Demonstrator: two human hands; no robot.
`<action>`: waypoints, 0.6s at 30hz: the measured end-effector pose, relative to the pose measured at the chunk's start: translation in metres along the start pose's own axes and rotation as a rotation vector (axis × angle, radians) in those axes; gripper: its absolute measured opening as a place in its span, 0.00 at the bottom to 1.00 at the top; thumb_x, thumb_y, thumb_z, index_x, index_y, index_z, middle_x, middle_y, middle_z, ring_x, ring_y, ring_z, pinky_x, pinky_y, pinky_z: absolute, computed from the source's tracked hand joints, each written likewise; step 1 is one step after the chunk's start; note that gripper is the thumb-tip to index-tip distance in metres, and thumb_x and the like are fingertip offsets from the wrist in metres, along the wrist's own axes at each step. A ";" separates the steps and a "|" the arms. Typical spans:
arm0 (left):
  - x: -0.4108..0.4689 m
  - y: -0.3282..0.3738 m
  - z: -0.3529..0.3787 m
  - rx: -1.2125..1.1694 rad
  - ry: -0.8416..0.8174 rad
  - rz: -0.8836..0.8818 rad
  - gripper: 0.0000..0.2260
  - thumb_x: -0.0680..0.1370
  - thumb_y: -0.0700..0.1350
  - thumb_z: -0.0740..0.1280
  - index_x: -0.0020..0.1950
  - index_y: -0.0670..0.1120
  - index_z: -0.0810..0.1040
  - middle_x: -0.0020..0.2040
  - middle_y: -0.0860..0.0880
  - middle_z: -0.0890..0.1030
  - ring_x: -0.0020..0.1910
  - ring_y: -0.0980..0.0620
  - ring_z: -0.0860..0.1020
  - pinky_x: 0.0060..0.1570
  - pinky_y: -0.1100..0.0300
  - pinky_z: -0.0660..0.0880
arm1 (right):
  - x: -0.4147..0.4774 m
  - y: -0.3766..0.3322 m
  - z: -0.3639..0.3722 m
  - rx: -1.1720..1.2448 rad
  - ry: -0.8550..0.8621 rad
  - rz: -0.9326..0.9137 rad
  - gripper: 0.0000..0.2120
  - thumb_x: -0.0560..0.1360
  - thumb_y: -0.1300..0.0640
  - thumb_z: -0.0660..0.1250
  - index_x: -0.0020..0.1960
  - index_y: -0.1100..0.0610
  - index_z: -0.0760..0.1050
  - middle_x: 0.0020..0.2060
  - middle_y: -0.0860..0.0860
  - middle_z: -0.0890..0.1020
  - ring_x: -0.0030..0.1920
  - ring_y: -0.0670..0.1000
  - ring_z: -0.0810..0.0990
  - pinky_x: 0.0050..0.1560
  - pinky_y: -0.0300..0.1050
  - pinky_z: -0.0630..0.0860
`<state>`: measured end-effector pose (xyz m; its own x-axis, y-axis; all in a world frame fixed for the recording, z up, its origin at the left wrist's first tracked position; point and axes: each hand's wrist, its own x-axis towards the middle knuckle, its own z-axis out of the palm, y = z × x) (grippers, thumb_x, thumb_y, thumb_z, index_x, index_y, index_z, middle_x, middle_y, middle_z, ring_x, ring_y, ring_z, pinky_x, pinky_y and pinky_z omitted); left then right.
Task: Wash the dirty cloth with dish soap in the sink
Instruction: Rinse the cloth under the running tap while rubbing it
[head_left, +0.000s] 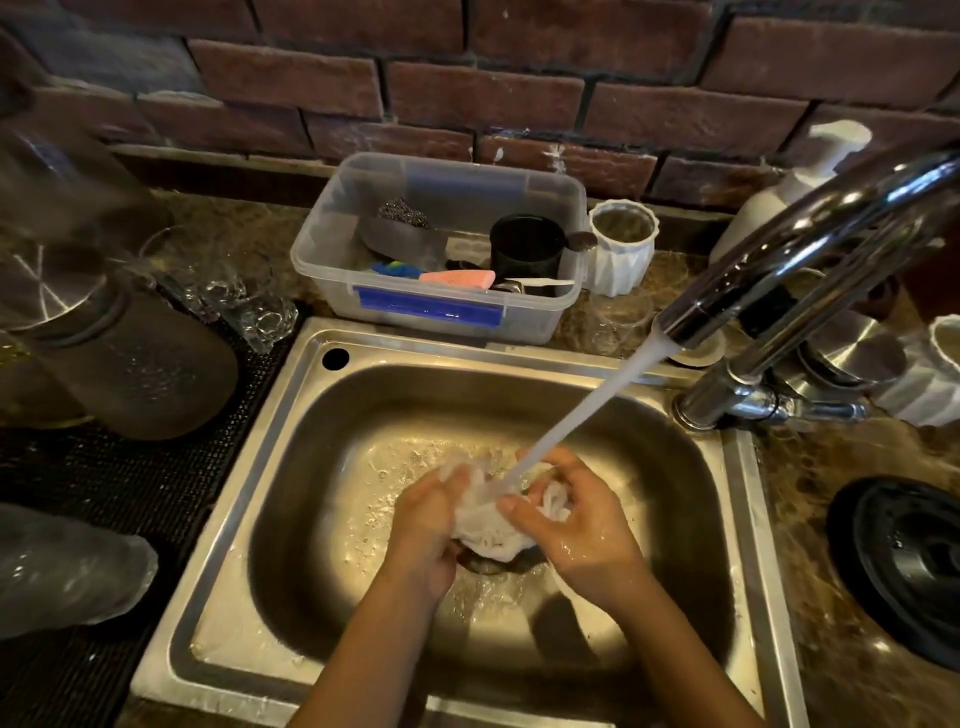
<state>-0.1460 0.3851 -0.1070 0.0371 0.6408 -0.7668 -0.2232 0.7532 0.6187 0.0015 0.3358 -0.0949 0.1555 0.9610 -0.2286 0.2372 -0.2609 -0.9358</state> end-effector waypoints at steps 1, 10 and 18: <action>0.004 -0.001 0.001 -0.093 0.049 -0.008 0.09 0.79 0.43 0.70 0.57 0.41 0.84 0.50 0.38 0.87 0.44 0.38 0.85 0.35 0.52 0.80 | -0.004 0.006 -0.001 0.004 0.023 0.004 0.17 0.75 0.55 0.76 0.59 0.41 0.76 0.38 0.44 0.84 0.45 0.45 0.84 0.46 0.40 0.82; 0.027 -0.021 0.010 -0.393 0.079 -0.142 0.30 0.76 0.60 0.69 0.72 0.43 0.74 0.66 0.35 0.79 0.60 0.33 0.81 0.47 0.40 0.82 | -0.004 0.018 0.017 0.430 -0.073 0.472 0.14 0.80 0.43 0.66 0.58 0.51 0.82 0.52 0.50 0.88 0.52 0.51 0.87 0.56 0.53 0.83; -0.001 -0.036 0.042 -0.050 0.249 0.090 0.21 0.75 0.65 0.68 0.44 0.48 0.86 0.46 0.42 0.86 0.46 0.41 0.85 0.52 0.41 0.82 | 0.017 0.012 0.042 0.076 0.389 0.461 0.19 0.81 0.46 0.66 0.37 0.57 0.82 0.33 0.51 0.85 0.36 0.51 0.82 0.44 0.53 0.82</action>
<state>-0.0976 0.3639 -0.1215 -0.2249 0.6440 -0.7312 -0.2623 0.6827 0.6820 -0.0335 0.3530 -0.1215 0.5681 0.6431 -0.5135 -0.0049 -0.6213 -0.7836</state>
